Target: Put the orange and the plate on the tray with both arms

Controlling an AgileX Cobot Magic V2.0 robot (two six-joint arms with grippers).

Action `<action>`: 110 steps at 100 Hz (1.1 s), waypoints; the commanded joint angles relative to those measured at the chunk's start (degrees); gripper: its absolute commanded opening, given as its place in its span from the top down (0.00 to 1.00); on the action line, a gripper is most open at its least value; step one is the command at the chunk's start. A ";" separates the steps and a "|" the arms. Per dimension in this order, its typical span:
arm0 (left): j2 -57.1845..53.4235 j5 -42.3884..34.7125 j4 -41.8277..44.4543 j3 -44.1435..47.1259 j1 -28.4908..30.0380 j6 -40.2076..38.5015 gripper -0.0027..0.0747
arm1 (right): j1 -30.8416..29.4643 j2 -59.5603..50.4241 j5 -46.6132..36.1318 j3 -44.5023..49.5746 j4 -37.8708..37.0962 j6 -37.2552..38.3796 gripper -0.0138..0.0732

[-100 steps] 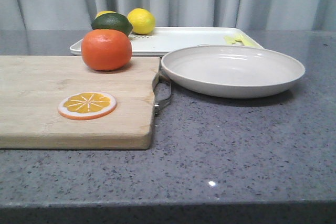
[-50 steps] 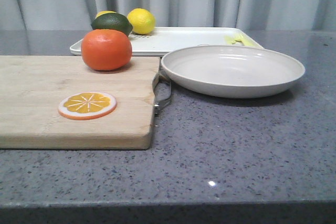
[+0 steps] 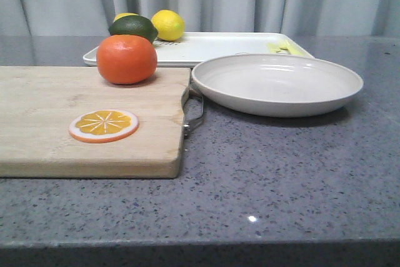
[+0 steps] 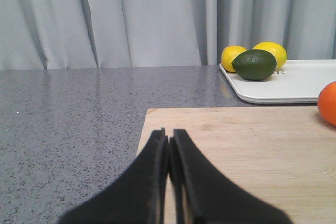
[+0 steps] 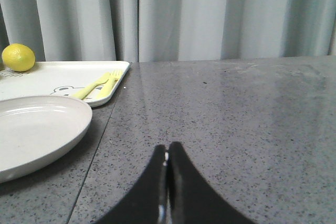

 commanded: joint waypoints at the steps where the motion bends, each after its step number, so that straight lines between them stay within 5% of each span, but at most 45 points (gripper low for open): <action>1: -1.95 -4.64 -0.30 0.42 0.10 -0.38 0.99 | -0.38 -0.74 -4.56 -1.32 -0.39 -0.01 0.92; 57: -0.82 -4.60 -1.54 -3.54 -0.01 -0.38 0.99 | -0.38 1.32 3.33 -6.52 -1.94 -0.06 0.92; 110: 18.64 -6.78 -1.54 -15.62 -0.01 -0.38 0.99 | -0.38 24.35 4.50 -22.77 -3.33 -0.06 0.92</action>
